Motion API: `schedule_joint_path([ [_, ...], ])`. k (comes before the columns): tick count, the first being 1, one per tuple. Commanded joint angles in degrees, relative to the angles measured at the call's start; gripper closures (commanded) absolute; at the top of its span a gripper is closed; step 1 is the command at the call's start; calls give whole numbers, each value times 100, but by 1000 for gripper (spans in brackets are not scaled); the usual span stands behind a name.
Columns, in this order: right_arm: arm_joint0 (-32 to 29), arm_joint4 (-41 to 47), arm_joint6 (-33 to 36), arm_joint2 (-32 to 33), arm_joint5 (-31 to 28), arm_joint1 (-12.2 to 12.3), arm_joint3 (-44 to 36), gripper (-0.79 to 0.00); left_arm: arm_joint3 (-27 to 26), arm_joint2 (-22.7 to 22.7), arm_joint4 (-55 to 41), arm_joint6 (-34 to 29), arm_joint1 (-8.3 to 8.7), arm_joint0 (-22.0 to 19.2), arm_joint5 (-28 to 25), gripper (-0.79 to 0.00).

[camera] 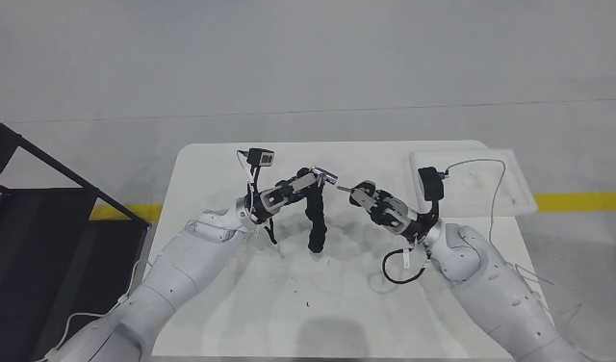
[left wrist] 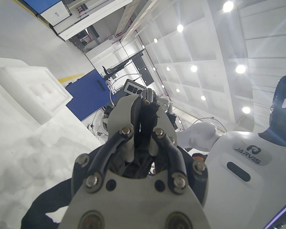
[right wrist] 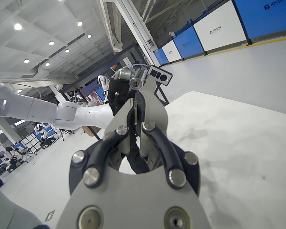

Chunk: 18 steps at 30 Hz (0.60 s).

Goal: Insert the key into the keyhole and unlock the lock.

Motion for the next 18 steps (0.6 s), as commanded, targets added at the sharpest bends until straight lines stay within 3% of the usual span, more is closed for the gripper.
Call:
schedule_joint_path([
  [1,-44,5,-78,46,-38,-9,-14,0,0,0,0,0,0,0,0,0],
  [18,-58,30,-104,88,-94,-145,21,0,0,0,0,0,0,0,0,0],
])
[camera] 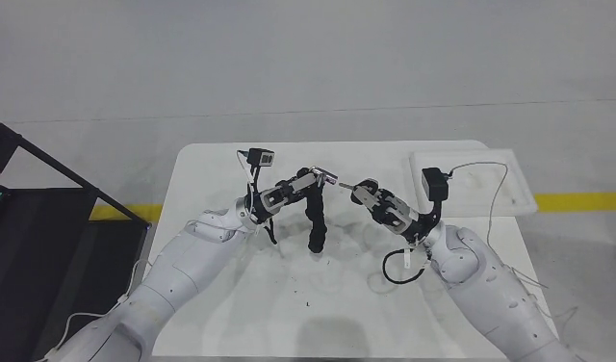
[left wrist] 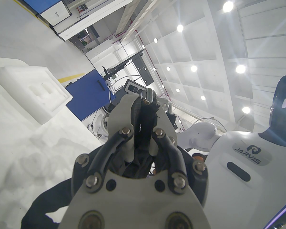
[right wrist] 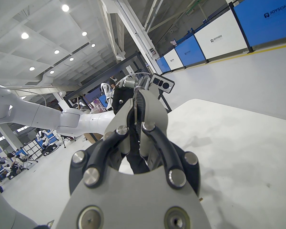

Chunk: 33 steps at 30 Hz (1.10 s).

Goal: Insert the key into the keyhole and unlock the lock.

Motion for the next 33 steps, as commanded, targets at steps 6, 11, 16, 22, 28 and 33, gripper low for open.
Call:
schedule_joint_path([
  [6,54,53,36,-5,36,-60,64,0,0,0,0,0,0,0,0,0],
  [11,59,37,55,5,58,-98,89,0,0,0,0,0,0,0,0,0],
  [16,51,101,131,12,67,-126,105,0,0,0,0,0,0,0,0,0],
  [22,39,185,241,51,73,-149,111,0,0,0,0,0,0,0,0,0],
  [28,30,206,334,71,62,-175,105,0,0,0,0,0,0,0,0,0],
  [33,33,230,396,83,62,-199,115,0,0,0,0,0,0,0,0,0],
])
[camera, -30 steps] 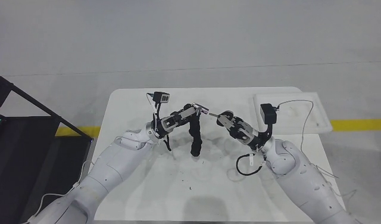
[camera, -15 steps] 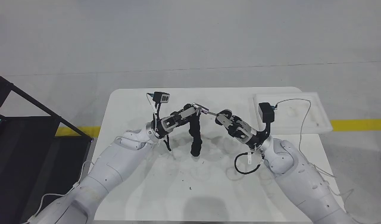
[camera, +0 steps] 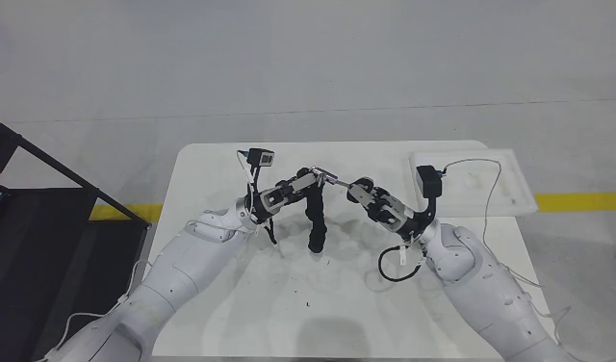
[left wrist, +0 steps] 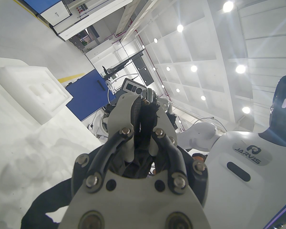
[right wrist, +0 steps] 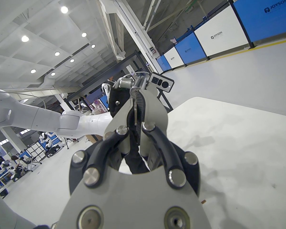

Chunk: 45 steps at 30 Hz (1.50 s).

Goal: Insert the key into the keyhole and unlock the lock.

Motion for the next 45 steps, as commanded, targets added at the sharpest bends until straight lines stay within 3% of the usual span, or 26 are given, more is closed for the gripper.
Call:
schedule_joint_path([
  [1,1,8,20,5,8,-9,-3,0,0,0,0,0,0,0,0,0],
  [29,-60,78,325,112,170,-110,-160,0,0,0,0,0,0,0,0,0],
  [45,-191,895,1430,334,671,-10,-557,0,0,0,0,0,0,0,0,0],
])
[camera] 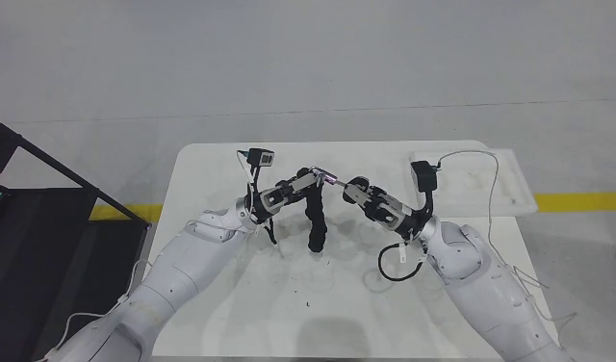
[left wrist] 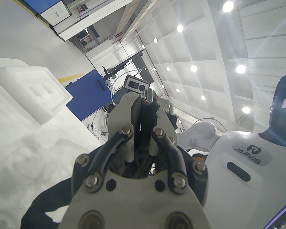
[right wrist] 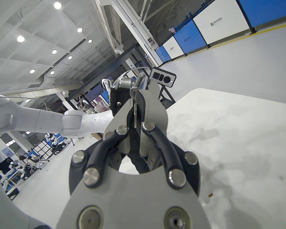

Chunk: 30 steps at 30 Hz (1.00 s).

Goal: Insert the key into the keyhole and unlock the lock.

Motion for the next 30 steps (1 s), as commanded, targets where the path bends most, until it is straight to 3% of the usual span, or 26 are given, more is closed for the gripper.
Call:
schedule_joint_path([
  [1,-21,81,123,43,106,15,-80,0,0,0,0,0,0,0,0,0],
  [30,-27,324,519,117,523,-6,-199,0,0,0,0,0,0,0,0,0],
])
